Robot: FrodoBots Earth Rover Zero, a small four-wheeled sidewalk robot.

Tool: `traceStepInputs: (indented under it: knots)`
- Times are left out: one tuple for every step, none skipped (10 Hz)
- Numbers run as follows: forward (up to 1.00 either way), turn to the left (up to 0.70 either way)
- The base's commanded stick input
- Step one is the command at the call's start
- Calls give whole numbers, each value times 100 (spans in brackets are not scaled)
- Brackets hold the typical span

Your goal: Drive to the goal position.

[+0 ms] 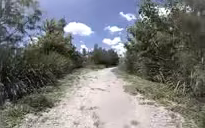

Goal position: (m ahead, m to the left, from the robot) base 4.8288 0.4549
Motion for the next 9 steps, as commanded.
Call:
traceStepInputs:
  knots:
    - [70,0]
    - [70,0]
    - [70,0]
    - [70,0]
    - [70,0]
    - [70,0]
    - [70,0]
    - [70,0]
    - [70,0]
